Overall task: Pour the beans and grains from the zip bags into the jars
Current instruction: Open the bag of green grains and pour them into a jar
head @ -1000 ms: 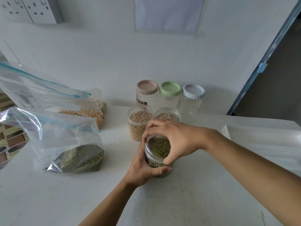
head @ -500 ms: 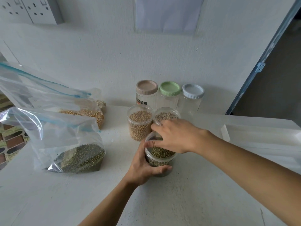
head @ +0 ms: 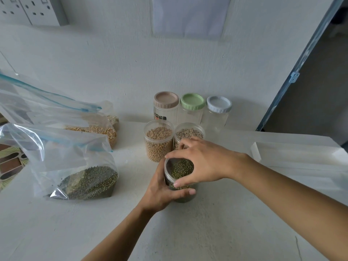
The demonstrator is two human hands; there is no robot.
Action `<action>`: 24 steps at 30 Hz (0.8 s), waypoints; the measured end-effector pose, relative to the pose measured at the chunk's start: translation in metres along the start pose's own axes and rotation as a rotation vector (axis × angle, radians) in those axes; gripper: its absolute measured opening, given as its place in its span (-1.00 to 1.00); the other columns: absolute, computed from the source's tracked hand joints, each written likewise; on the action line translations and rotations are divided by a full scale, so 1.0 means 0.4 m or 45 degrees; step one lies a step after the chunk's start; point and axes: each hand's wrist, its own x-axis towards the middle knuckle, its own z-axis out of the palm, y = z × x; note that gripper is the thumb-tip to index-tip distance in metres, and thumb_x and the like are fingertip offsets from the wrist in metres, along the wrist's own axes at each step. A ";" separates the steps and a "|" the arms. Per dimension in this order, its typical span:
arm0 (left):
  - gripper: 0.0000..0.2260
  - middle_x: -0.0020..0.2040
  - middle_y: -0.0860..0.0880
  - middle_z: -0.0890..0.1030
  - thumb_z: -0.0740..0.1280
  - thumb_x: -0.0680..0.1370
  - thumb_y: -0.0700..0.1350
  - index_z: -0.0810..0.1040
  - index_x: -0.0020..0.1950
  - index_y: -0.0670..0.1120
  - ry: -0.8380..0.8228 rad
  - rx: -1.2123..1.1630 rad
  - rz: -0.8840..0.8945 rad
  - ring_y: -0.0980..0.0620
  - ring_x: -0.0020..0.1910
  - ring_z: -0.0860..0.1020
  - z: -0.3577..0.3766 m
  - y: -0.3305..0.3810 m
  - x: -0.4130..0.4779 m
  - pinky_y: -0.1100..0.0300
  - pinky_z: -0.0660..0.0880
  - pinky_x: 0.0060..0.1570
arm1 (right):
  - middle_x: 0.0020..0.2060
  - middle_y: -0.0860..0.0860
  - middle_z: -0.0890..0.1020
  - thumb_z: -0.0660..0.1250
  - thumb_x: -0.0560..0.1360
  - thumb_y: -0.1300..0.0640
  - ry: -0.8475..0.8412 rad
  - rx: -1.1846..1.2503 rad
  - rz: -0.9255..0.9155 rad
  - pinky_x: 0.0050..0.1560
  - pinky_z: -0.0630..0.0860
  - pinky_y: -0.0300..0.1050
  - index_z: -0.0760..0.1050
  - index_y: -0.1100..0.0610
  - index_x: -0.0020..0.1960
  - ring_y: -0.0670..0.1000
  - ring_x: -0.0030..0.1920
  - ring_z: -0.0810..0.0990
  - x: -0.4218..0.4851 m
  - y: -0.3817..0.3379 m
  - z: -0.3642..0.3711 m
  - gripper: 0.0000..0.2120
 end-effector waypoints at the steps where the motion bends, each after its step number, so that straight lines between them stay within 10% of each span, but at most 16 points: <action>1: -0.10 0.39 0.02 0.53 0.69 0.30 -0.02 0.30 0.52 -0.04 0.007 0.003 -0.001 -0.02 0.42 0.48 0.000 0.006 0.000 -0.01 0.46 0.40 | 0.30 0.01 0.40 0.23 0.40 -0.55 0.021 -0.063 0.060 0.22 0.46 0.07 0.26 -0.24 0.49 0.08 0.31 0.38 0.001 -0.008 0.004 -0.25; 7: -0.13 0.40 0.03 0.53 0.68 0.30 -0.05 0.32 0.52 -0.01 -0.006 0.057 0.035 0.00 0.42 0.48 -0.003 0.014 -0.001 -0.01 0.46 0.40 | -0.22 -0.01 0.56 -0.16 0.46 -0.60 0.364 -0.344 0.278 -0.16 0.50 0.00 0.49 0.08 -0.06 0.07 -0.20 0.58 0.003 -0.004 0.003 -0.19; 13: -0.13 0.38 -0.03 0.53 0.67 0.30 -0.06 0.32 0.51 -0.04 0.006 0.123 0.066 -0.08 0.42 0.48 -0.006 0.006 0.002 -0.04 0.45 0.41 | 0.43 -0.11 0.32 0.40 0.42 -0.39 -0.116 0.188 -0.104 0.43 0.29 -0.05 0.25 -0.34 0.49 -0.06 0.46 0.25 -0.011 0.026 0.003 -0.29; 20: -0.16 0.40 -0.05 0.53 0.66 0.34 -0.23 0.32 0.51 -0.06 -0.064 0.132 0.098 -0.12 0.43 0.48 -0.018 0.006 0.012 -0.13 0.46 0.40 | 0.07 0.05 0.56 -0.09 0.37 -0.67 0.150 -0.215 0.244 -0.02 0.49 0.06 0.36 -0.03 0.29 0.11 0.00 0.57 -0.012 -0.013 0.018 -0.14; 24: -0.17 0.39 -0.04 0.54 0.65 0.32 -0.11 0.33 0.50 -0.06 -0.077 0.125 0.098 -0.09 0.42 0.49 -0.019 0.014 0.015 -0.11 0.45 0.41 | -0.02 -0.12 0.50 0.15 0.39 -0.61 0.231 -0.091 0.128 -0.05 0.43 -0.02 0.44 -0.04 0.07 0.01 -0.02 0.53 -0.022 0.033 -0.007 -0.34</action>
